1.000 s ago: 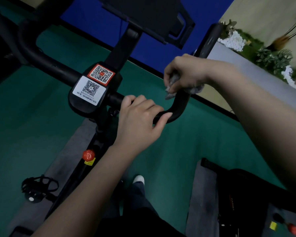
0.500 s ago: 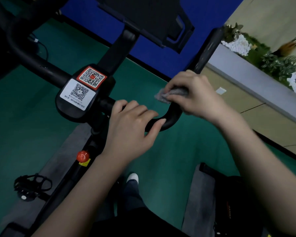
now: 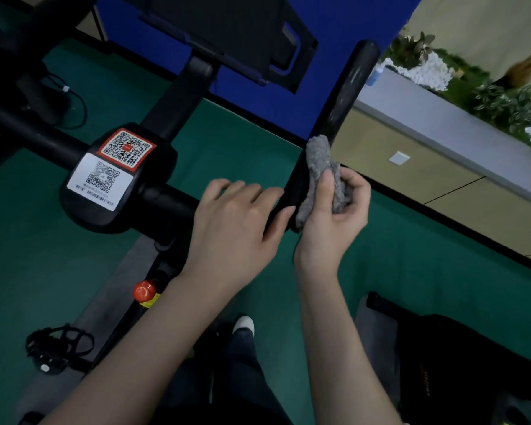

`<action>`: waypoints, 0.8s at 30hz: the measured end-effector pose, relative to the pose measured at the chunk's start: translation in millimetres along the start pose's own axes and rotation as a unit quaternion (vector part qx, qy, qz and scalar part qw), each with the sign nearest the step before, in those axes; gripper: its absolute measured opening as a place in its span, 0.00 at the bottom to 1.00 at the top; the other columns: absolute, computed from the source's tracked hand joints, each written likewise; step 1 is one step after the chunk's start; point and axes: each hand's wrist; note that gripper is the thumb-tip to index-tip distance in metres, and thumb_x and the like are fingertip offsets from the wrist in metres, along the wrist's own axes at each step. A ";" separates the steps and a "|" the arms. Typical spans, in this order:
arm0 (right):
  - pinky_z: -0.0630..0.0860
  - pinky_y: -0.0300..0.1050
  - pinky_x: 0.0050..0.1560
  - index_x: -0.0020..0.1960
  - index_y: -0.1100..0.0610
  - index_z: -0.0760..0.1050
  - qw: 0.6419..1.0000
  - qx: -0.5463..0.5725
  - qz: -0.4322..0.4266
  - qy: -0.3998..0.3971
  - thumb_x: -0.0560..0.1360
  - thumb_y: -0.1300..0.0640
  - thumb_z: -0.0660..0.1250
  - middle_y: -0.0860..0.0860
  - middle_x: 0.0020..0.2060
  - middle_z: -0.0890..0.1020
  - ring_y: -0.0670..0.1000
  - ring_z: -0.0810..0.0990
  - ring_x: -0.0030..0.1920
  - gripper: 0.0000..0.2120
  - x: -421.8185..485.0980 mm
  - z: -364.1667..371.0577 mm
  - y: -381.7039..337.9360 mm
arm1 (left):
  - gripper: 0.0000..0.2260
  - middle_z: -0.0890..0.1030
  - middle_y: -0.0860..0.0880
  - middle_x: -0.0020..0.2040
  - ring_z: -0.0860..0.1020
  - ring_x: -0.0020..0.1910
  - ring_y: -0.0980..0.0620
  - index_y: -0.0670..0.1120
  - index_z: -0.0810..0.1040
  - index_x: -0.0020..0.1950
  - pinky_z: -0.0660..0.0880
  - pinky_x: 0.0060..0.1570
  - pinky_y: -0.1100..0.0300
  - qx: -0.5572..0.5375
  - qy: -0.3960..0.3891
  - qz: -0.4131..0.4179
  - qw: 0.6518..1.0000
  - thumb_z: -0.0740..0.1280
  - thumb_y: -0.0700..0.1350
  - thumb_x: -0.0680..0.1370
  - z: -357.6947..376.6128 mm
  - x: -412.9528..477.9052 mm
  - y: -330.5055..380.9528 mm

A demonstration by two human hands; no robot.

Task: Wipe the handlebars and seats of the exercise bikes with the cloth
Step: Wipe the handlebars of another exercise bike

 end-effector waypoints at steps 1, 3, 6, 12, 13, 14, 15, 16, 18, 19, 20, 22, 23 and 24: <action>0.77 0.46 0.49 0.48 0.55 0.73 1.000 0.002 0.002 -0.004 0.77 0.63 0.66 0.51 0.44 0.77 0.48 0.77 0.46 0.04 -3.3 -2.1 1.4 | 0.15 0.83 0.48 0.41 0.79 0.41 0.46 0.45 0.82 0.54 0.71 0.52 0.51 -0.004 0.004 0.002 1.000 0.61 0.53 0.79 0.5 -0.7 -0.2; 0.75 0.43 0.47 0.48 0.53 0.73 1.000 0.012 0.015 -0.007 0.76 0.61 0.66 0.50 0.43 0.77 0.47 0.77 0.44 0.04 -16.1 -8.2 5.3 | 0.14 0.84 0.49 0.41 0.81 0.40 0.47 0.45 0.82 0.54 0.72 0.48 0.53 -0.016 0.011 0.005 1.000 0.63 0.52 0.79 1.3 -1.6 0.1; 0.74 0.42 0.46 0.48 0.52 0.73 0.999 0.027 0.039 0.014 0.76 0.60 0.66 0.49 0.43 0.77 0.46 0.76 0.44 0.04 -21.9 -9.1 6.1 | 0.14 0.84 0.50 0.41 0.82 0.39 0.48 0.46 0.83 0.53 0.75 0.42 0.54 -0.030 0.015 0.004 0.999 0.64 0.52 0.78 1.4 -2.9 0.2; 0.76 0.42 0.50 0.51 0.59 0.72 0.993 0.053 0.089 0.051 0.78 0.63 0.64 0.51 0.45 0.77 0.46 0.77 0.46 0.03 -11.3 -1.6 6.9 | 0.13 0.84 0.51 0.41 0.82 0.38 0.48 0.47 0.83 0.54 0.77 0.38 0.52 -0.034 0.023 0.001 0.999 0.65 0.53 0.78 2.6 -4.9 -0.9; 0.76 0.43 0.51 0.51 0.59 0.72 0.992 0.056 0.099 0.050 0.78 0.63 0.64 0.51 0.45 0.77 0.47 0.77 0.47 0.03 -19.4 -4.2 8.3 | 0.13 0.83 0.51 0.41 0.82 0.38 0.48 0.47 0.83 0.54 0.77 0.38 0.53 -0.032 0.025 0.001 0.999 0.65 0.53 0.78 2.8 -5.1 -0.8; 0.76 0.43 0.52 0.51 0.58 0.72 0.990 0.065 0.116 0.051 0.78 0.62 0.64 0.51 0.46 0.77 0.47 0.77 0.47 0.03 -27.5 -6.7 9.0 | 0.13 0.83 0.51 0.41 0.82 0.38 0.48 0.47 0.83 0.54 0.77 0.38 0.53 -0.030 0.028 0.002 0.999 0.65 0.53 0.78 3.0 -5.2 -0.8; 0.76 0.43 0.52 0.51 0.58 0.73 0.986 0.080 0.137 0.055 0.78 0.62 0.64 0.50 0.45 0.78 0.47 0.77 0.47 0.02 -33.2 -8.9 9.0 | 0.13 0.83 0.52 0.41 0.81 0.38 0.49 0.47 0.83 0.54 0.77 0.38 0.54 -0.028 0.030 0.004 0.999 0.65 0.53 0.78 3.4 -5.3 -0.9; 0.76 0.43 0.52 0.51 0.57 0.73 0.980 0.099 0.162 0.059 0.78 0.61 0.64 0.50 0.45 0.79 0.47 0.78 0.47 0.02 -34.8 -9.3 8.6 | 0.13 0.83 0.52 0.40 0.81 0.38 0.49 0.47 0.82 0.54 0.77 0.38 0.54 -0.026 0.034 0.006 0.999 0.65 0.53 0.78 3.7 -5.3 -1.2; 0.77 0.45 0.53 0.50 0.57 0.74 0.960 0.153 0.224 0.071 0.78 0.61 0.64 0.50 0.45 0.79 0.47 0.79 0.46 0.01 -26.4 -4.9 8.9 | 0.12 0.83 0.52 0.40 0.82 0.39 0.49 0.47 0.82 0.54 0.77 0.39 0.53 -0.025 0.039 0.007 0.999 0.65 0.53 0.78 4.7 -5.2 -1.6; 0.78 0.47 0.53 0.49 0.56 0.74 0.948 0.180 0.251 0.081 0.78 0.61 0.64 0.51 0.45 0.80 0.48 0.79 0.46 0.01 -19.4 -2.1 9.4 | 0.12 0.83 0.52 0.41 0.82 0.39 0.49 0.47 0.82 0.54 0.77 0.39 0.53 -0.026 0.040 0.007 0.999 0.65 0.53 0.79 5.2 -5.4 -1.6; 0.78 0.48 0.54 0.49 0.56 0.74 0.937 0.200 0.272 0.086 0.78 0.61 0.64 0.51 0.46 0.80 0.48 0.80 0.45 0.01 -12.9 0.8 9.4 | 0.12 0.83 0.52 0.41 0.82 0.39 0.50 0.47 0.82 0.54 0.76 0.39 0.53 -0.026 0.041 0.006 0.999 0.65 0.53 0.79 5.5 -5.5 -1.6; 0.77 0.51 0.55 0.48 0.55 0.74 0.925 0.213 0.305 0.079 0.78 0.60 0.65 0.53 0.47 0.80 0.50 0.80 0.46 0.01 -9.1 2.6 9.3 | 0.12 0.83 0.53 0.41 0.82 0.40 0.50 0.48 0.82 0.54 0.76 0.40 0.55 -0.021 0.040 0.004 0.999 0.65 0.53 0.78 5.9 -6.0 -1.5; 0.77 0.52 0.56 0.47 0.55 0.74 0.920 0.214 0.321 0.073 0.78 0.60 0.65 0.55 0.49 0.80 0.51 0.80 0.48 0.02 -12.9 2.0 9.3 | 0.13 0.83 0.53 0.41 0.81 0.40 0.51 0.48 0.82 0.54 0.76 0.40 0.55 -0.019 0.040 0.004 0.999 0.65 0.53 0.78 6.1 -6.0 -1.6; 0.76 0.53 0.57 0.46 0.54 0.75 0.915 0.216 0.335 0.064 0.78 0.59 0.65 0.56 0.49 0.80 0.52 0.79 0.49 0.03 -19.1 0.2 9.9 | 0.13 0.83 0.53 0.42 0.82 0.40 0.51 0.48 0.82 0.54 0.76 0.41 0.55 -0.017 0.042 0.006 0.999 0.65 0.53 0.78 6.4 -5.8 -1.9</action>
Point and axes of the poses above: each hand's wrist, its own x-axis towards the middle knuckle, its own z-axis out of the palm, y = z × x
